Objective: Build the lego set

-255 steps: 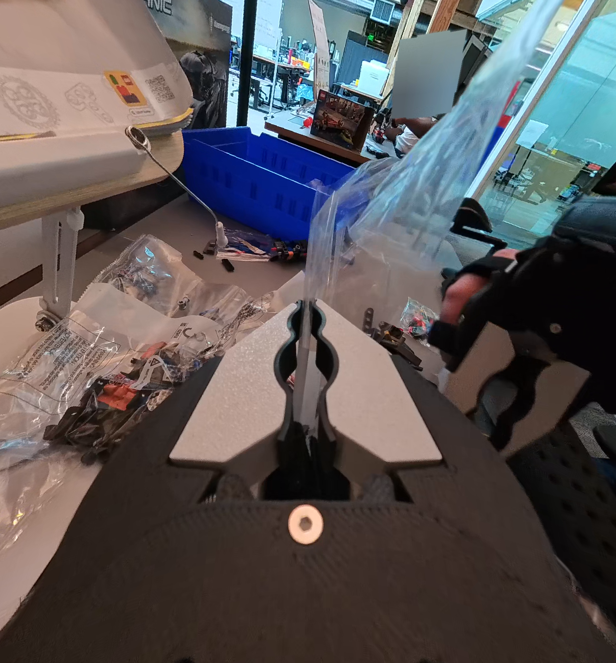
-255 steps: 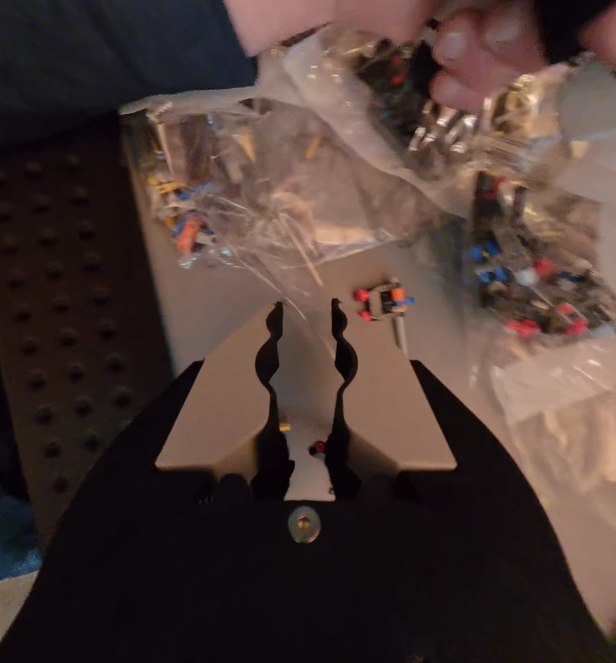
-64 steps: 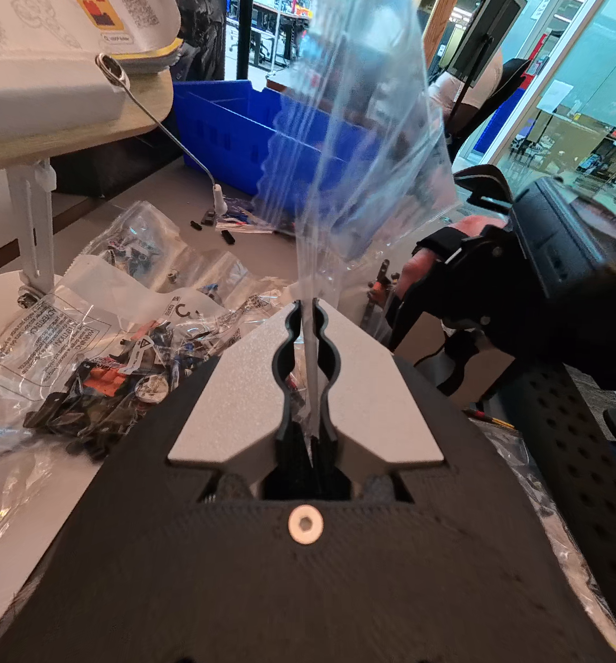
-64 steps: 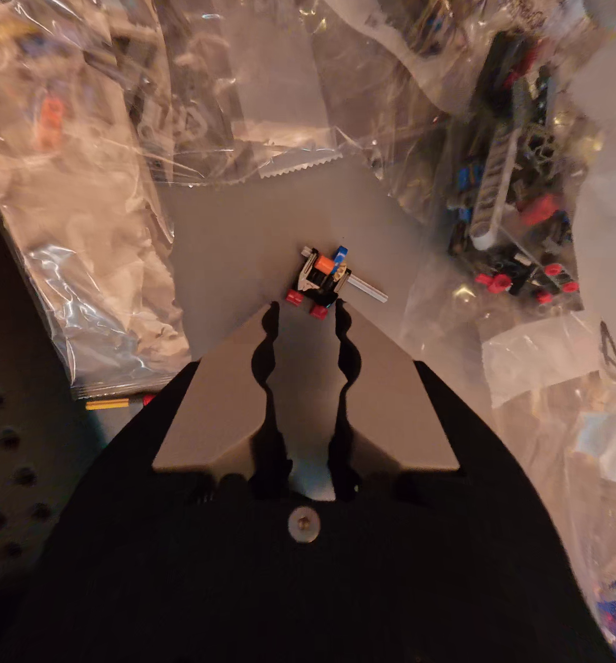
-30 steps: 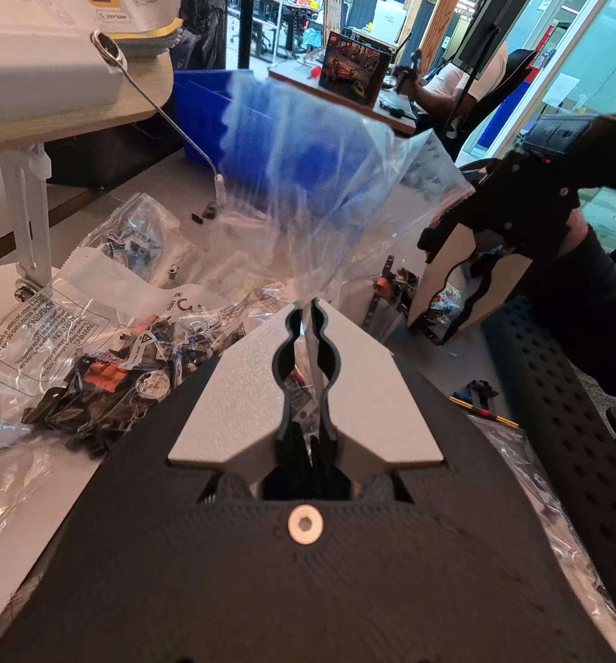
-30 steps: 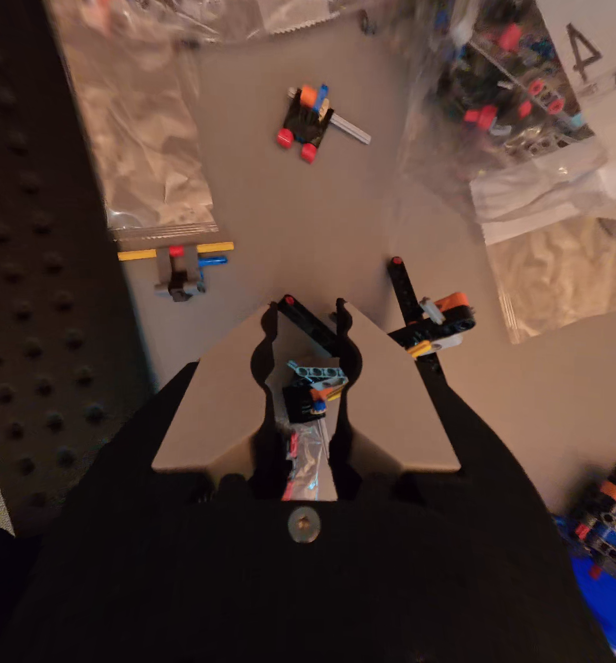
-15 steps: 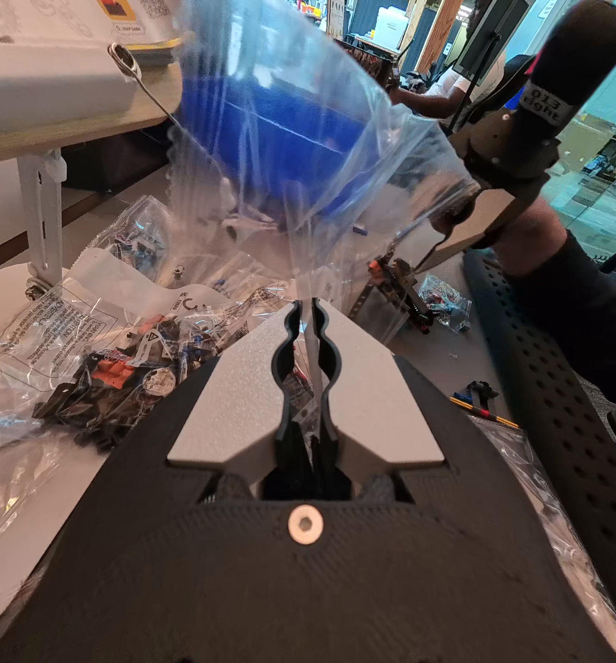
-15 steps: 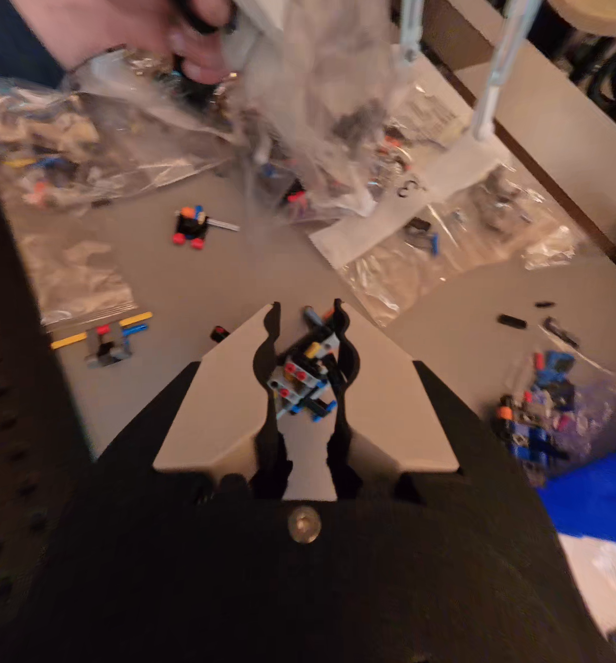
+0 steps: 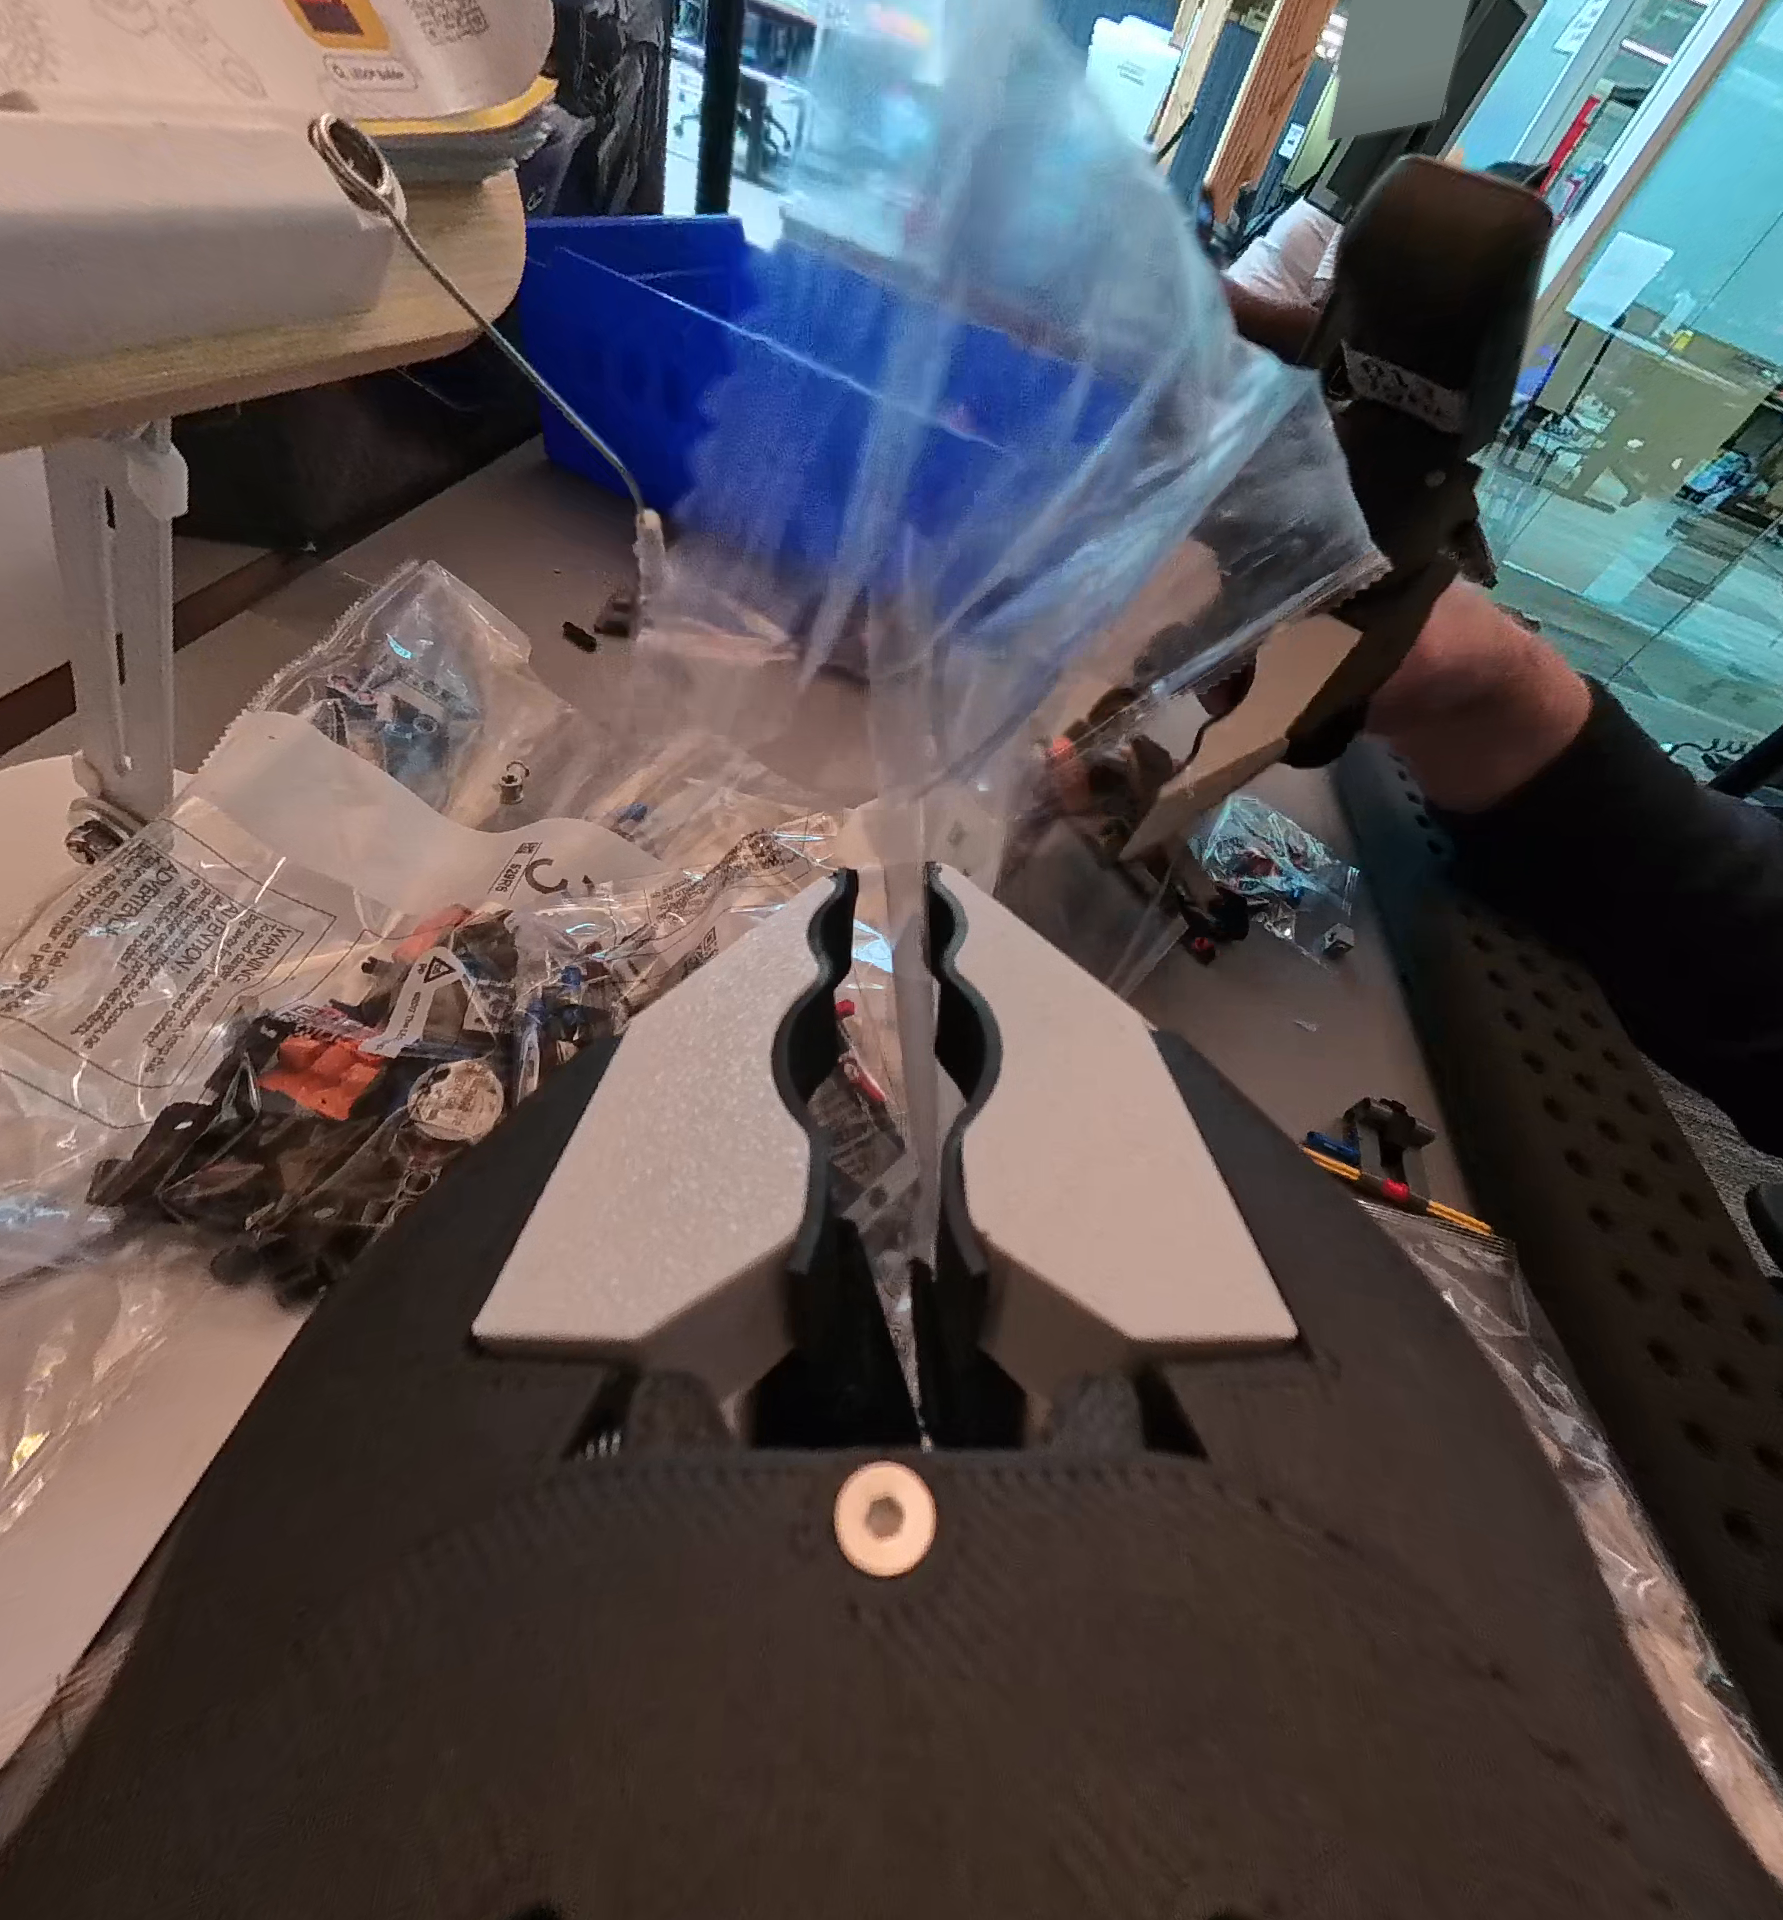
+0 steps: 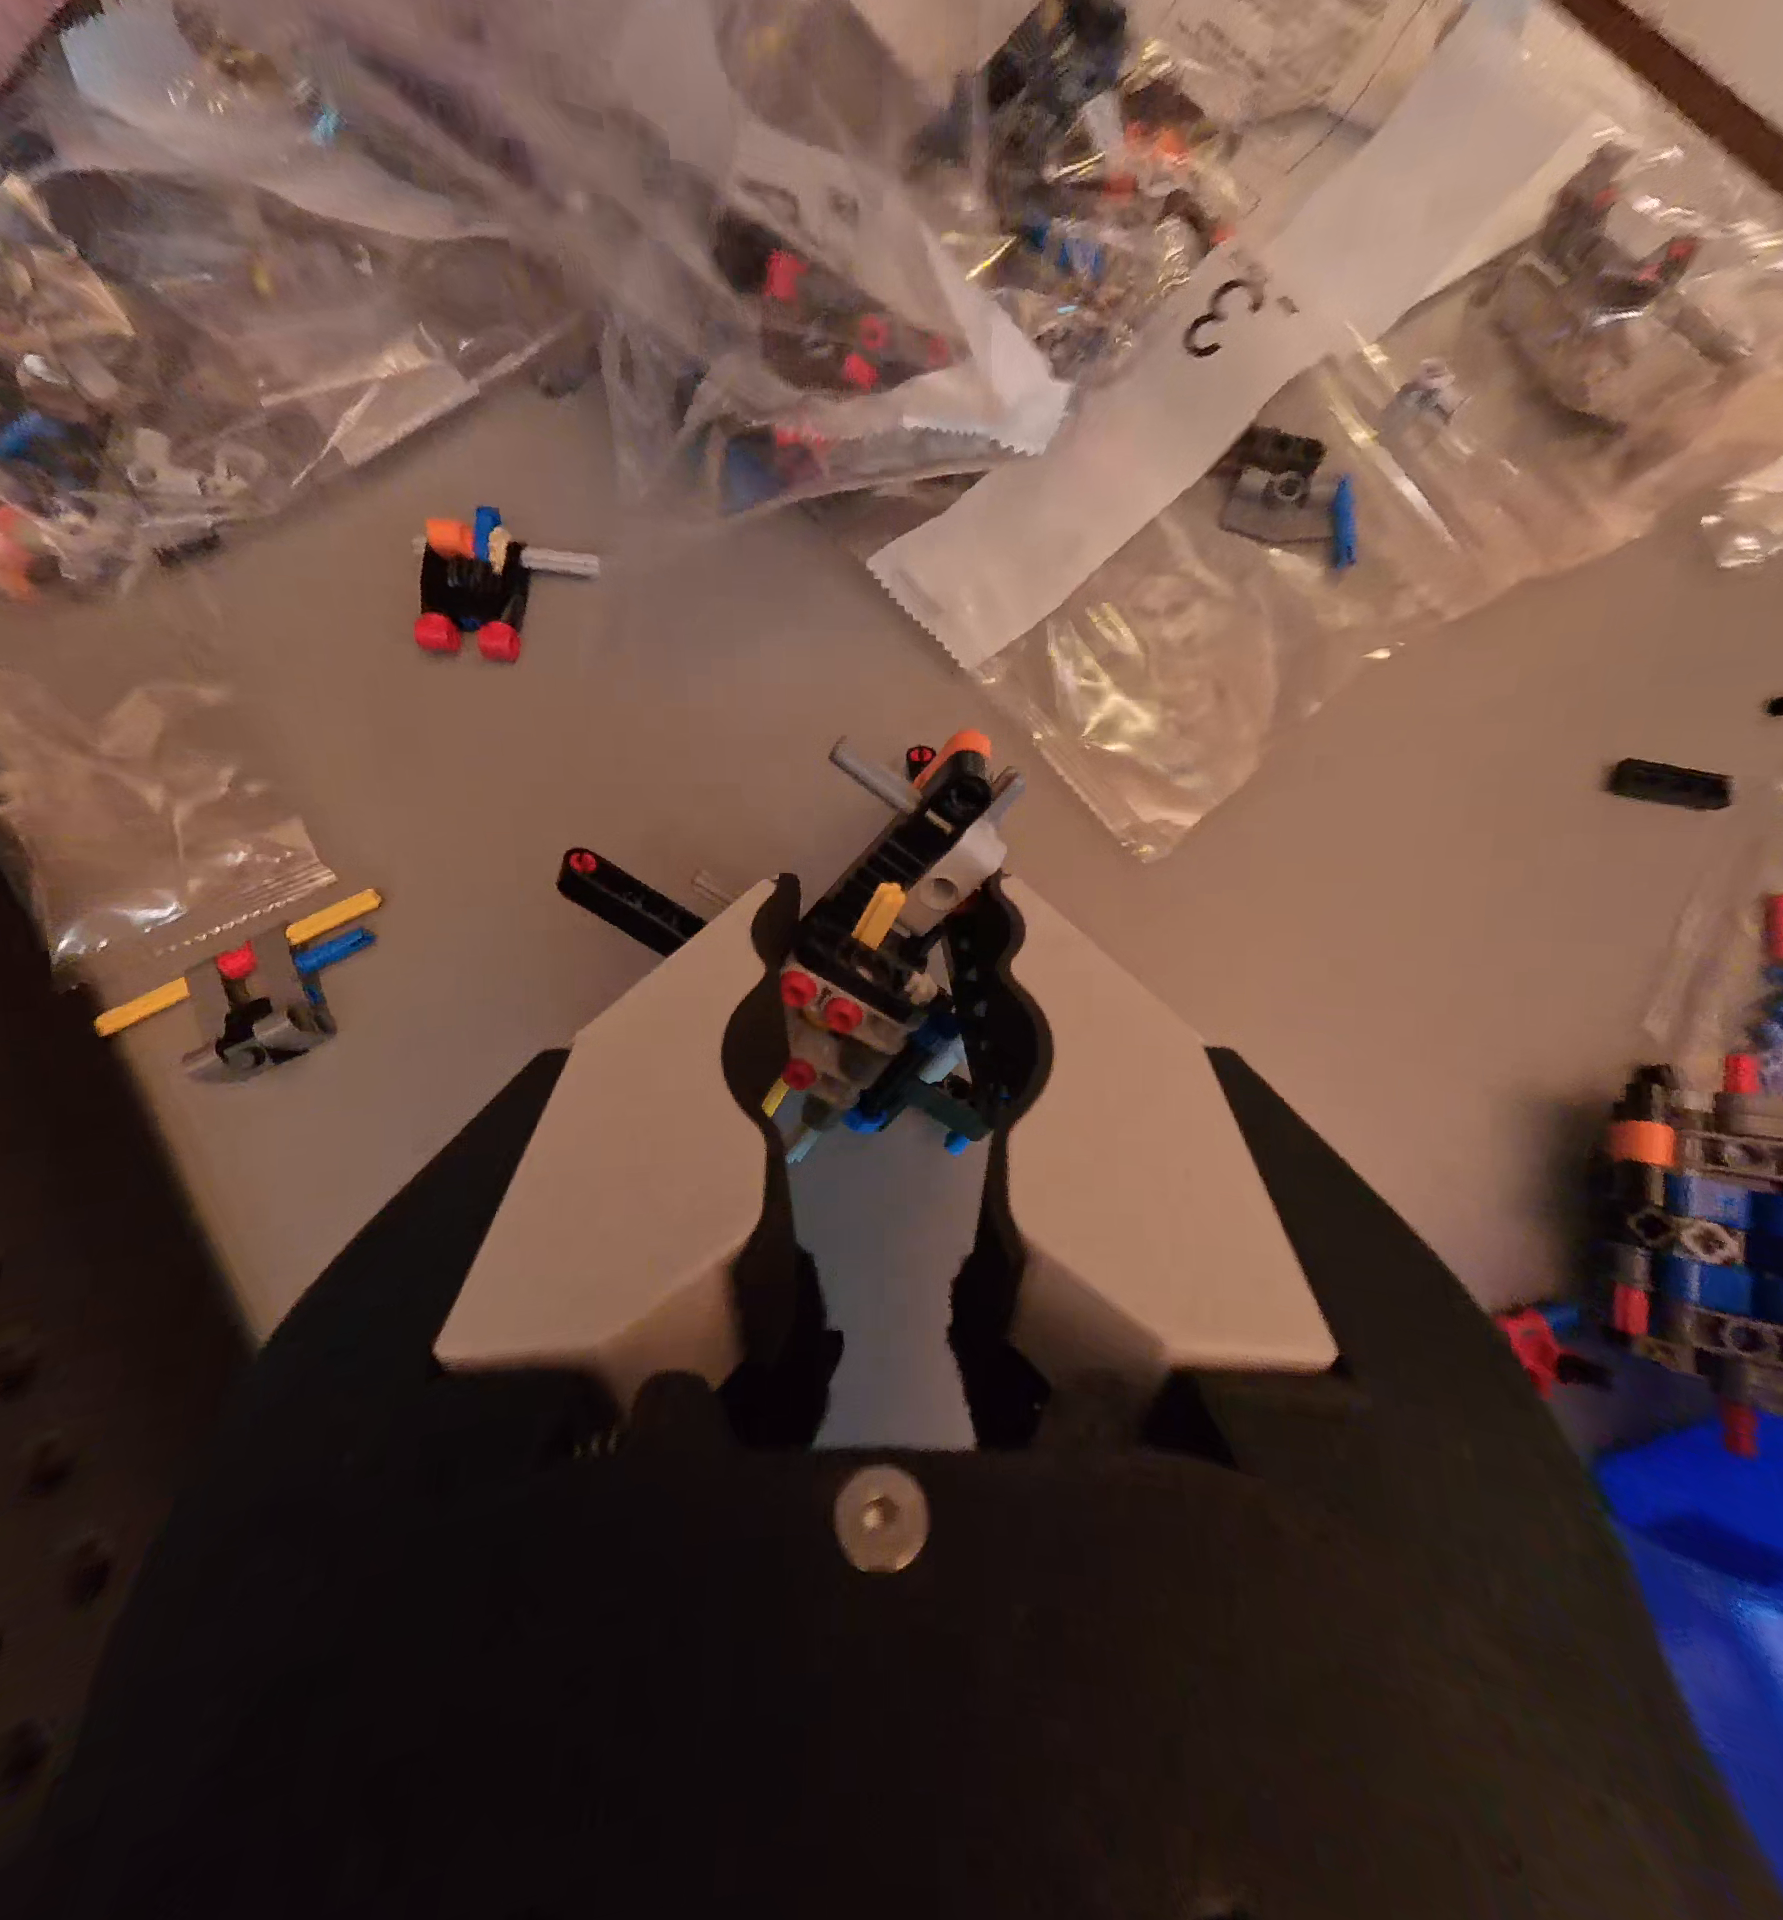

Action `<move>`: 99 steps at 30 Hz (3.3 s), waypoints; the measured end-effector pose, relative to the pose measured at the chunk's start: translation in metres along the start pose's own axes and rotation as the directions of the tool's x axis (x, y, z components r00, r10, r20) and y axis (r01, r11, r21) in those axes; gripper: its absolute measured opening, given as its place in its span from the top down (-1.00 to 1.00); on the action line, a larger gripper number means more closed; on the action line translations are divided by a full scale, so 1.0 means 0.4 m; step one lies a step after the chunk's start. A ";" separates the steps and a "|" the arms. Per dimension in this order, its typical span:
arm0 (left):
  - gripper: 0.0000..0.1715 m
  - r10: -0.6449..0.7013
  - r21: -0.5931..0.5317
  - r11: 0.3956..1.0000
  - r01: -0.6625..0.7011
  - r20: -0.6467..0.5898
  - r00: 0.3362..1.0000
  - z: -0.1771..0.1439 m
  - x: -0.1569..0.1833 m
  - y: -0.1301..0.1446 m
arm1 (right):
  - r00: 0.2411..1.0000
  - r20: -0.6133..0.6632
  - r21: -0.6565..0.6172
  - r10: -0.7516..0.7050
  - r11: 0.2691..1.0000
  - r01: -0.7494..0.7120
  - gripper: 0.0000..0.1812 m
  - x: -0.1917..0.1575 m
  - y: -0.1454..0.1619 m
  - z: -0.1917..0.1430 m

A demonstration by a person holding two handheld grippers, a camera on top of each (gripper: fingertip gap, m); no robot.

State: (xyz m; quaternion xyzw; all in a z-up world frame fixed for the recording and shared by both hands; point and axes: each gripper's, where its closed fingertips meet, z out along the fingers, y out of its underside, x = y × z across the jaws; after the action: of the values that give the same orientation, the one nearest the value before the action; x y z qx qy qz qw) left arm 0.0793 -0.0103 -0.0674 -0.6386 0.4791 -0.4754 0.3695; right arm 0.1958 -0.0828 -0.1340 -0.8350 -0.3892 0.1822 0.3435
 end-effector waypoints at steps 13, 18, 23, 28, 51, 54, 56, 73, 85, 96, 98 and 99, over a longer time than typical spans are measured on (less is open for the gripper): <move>0.82 0.035 -0.023 0.999 -0.035 0.012 0.999 -0.024 0.004 0.001 | 0.996 0.059 0.176 -0.060 0.983 0.049 0.61 -0.046 -0.061 -0.063; 0.81 0.033 -0.020 0.999 -0.032 0.016 0.999 -0.027 0.000 0.000 | 0.947 0.213 0.306 -0.240 0.937 0.168 0.68 -0.174 -0.096 -0.112; 0.81 0.033 -0.024 0.999 -0.032 0.016 0.999 -0.025 0.000 0.002 | 0.825 0.460 0.215 -0.329 0.943 0.255 0.68 -0.319 -0.023 -0.082; 0.80 0.031 -0.028 0.999 -0.031 0.017 0.999 -0.024 -0.001 0.005 | 0.806 0.511 -0.050 -0.299 0.926 0.375 0.57 -0.367 0.078 0.018; 0.60 0.059 0.030 0.998 -0.060 0.019 0.998 -0.050 0.012 -0.031 | 0.881 0.367 0.107 -0.299 0.954 0.280 0.75 -0.289 -0.005 0.017; 0.50 0.090 0.088 0.992 -0.090 0.005 0.996 -0.074 0.032 -0.063 | 0.883 0.350 0.160 -0.313 0.949 0.273 0.75 -0.289 -0.028 0.004; 0.47 0.105 0.140 0.985 -0.102 -0.015 0.994 -0.093 0.051 -0.090 | 0.893 0.316 0.205 -0.320 0.942 0.265 0.75 -0.277 -0.049 -0.007; 0.63 0.193 -0.153 0.960 -0.233 -0.239 0.952 -0.040 0.181 0.034 | 0.828 0.391 0.614 -0.402 0.784 0.090 0.75 -0.304 -0.157 -0.224; 0.60 0.244 0.023 0.968 -0.249 -0.305 0.921 -0.003 0.271 -0.060 | 0.910 0.266 0.699 -0.316 0.714 0.044 0.75 -0.231 -0.203 -0.245; 0.58 0.172 -0.060 0.978 -0.197 -0.295 0.940 0.108 0.290 -0.032 | 0.955 -0.132 0.504 -0.266 0.811 0.296 0.75 -0.154 -0.203 -0.128; 0.58 0.149 -0.056 0.983 -0.177 -0.325 0.934 0.113 0.301 -0.030 | 0.940 -0.206 0.473 -0.270 0.814 0.338 0.75 -0.141 -0.204 -0.126; 0.58 0.130 -0.059 0.986 -0.158 -0.337 0.933 0.115 0.303 -0.028 | 0.934 -0.235 0.470 -0.269 0.809 0.352 0.76 -0.137 -0.208 -0.130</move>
State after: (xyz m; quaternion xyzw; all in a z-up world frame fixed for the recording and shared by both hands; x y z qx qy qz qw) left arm 0.1372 -0.1232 -0.0389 -0.5278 0.5998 -0.5269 0.2899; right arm 0.1474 -0.1094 -0.0360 -0.6523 -0.4311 0.1524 0.6046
